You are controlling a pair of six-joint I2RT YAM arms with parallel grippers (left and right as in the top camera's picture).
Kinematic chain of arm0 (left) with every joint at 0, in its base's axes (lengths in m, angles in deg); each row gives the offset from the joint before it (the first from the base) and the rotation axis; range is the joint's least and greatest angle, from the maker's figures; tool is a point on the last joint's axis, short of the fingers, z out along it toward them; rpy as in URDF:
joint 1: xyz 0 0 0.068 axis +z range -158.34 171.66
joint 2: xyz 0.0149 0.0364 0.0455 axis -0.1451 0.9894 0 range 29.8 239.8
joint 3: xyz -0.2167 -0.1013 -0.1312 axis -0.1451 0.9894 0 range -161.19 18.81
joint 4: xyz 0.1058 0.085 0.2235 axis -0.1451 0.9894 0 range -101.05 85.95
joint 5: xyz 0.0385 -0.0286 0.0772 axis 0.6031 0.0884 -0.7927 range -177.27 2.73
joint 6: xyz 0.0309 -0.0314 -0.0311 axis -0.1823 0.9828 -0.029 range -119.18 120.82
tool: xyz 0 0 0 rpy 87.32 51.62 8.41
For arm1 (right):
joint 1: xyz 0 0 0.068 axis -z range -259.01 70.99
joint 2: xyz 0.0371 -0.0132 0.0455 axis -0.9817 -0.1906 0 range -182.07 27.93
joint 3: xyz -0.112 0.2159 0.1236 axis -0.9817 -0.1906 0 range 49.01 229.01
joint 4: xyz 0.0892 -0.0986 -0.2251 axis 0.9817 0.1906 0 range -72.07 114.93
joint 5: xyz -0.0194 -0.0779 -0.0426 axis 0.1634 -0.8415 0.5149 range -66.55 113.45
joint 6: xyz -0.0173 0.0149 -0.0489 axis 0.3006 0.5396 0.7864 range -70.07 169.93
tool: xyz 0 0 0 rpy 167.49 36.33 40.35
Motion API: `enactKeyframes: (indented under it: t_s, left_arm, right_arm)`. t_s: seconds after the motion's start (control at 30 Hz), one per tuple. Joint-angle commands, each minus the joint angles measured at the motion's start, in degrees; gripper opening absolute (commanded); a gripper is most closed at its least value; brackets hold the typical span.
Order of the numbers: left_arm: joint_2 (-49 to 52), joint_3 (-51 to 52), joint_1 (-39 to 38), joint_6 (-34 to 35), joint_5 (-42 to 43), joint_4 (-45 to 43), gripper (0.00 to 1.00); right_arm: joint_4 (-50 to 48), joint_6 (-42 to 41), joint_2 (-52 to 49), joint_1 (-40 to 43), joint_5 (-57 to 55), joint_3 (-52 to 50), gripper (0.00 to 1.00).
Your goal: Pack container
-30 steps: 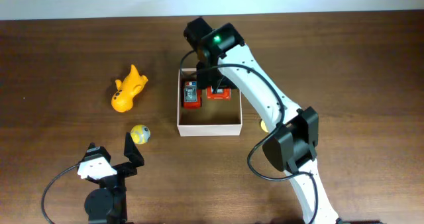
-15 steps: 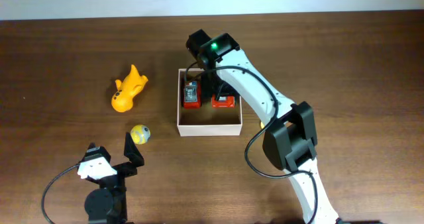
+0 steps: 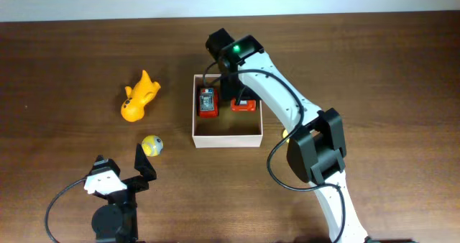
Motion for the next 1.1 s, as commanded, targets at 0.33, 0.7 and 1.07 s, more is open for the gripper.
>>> enactKeyframes:
  t_s: [0.33, 0.7, 1.07]
  left_arm:
    - [-0.3, 0.3, 0.2, -1.1, 0.5, -0.2, 0.99]
    - [-0.3, 0.3, 0.2, -1.1, 0.4, -0.2, 0.99]
    - [-0.3, 0.3, 0.2, -1.1, 0.4, -0.2, 0.99]
  right_arm:
    - [-0.6, 0.5, -0.3, 0.2, -1.5, -0.6, 0.67]
    - [-0.6, 0.5, -0.3, 0.2, -1.5, -1.0, 0.67]
    - [-0.6, 0.5, -0.3, 0.2, -1.5, -1.0, 0.8]
